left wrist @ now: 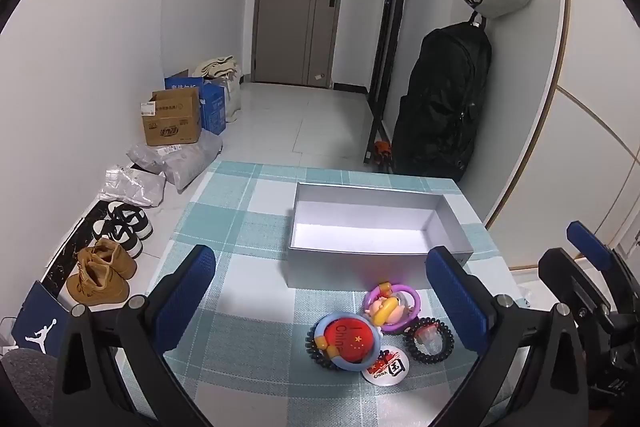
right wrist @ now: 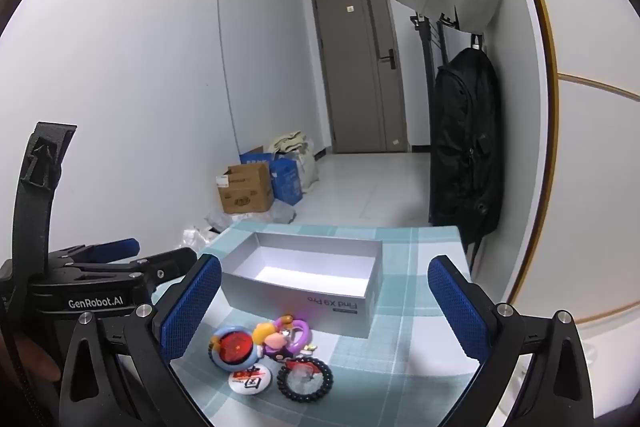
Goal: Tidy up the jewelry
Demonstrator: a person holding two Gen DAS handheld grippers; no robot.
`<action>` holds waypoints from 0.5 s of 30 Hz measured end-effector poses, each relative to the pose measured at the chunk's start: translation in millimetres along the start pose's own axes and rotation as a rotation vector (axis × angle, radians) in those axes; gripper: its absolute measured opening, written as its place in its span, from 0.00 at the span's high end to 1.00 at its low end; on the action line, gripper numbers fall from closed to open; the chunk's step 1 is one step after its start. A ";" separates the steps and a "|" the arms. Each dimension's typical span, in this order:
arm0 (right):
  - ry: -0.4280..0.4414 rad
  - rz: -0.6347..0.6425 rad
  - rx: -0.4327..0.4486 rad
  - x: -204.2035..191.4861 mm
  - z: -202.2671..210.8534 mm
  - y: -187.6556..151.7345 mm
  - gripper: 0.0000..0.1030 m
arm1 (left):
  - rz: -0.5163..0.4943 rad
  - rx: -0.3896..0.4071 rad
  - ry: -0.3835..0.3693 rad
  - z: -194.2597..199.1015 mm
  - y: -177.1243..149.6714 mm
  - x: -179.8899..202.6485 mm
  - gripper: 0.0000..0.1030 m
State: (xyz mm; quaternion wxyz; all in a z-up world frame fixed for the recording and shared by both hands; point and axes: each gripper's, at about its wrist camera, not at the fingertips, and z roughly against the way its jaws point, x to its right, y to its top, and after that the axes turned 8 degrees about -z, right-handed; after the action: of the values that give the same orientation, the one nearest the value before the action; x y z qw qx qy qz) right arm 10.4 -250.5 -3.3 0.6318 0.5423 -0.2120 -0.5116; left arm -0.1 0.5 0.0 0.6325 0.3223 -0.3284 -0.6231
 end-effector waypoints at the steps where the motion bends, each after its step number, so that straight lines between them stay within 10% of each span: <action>1: 0.001 0.000 -0.001 -0.2 -0.1 -0.1 0.00 | 0.002 0.001 0.003 0.1 -0.2 -0.3 0.01; 15: 0.006 0.005 0.003 -1.8 2.0 -0.4 0.00 | -0.001 0.004 -0.009 0.6 -2.0 0.8 0.01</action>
State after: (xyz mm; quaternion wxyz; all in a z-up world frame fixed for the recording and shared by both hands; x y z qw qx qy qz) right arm 7.9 -249.8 -2.6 0.6329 0.5441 -0.2121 -0.5083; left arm -1.7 -0.3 -1.3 0.6302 0.3209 -0.3323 -0.6240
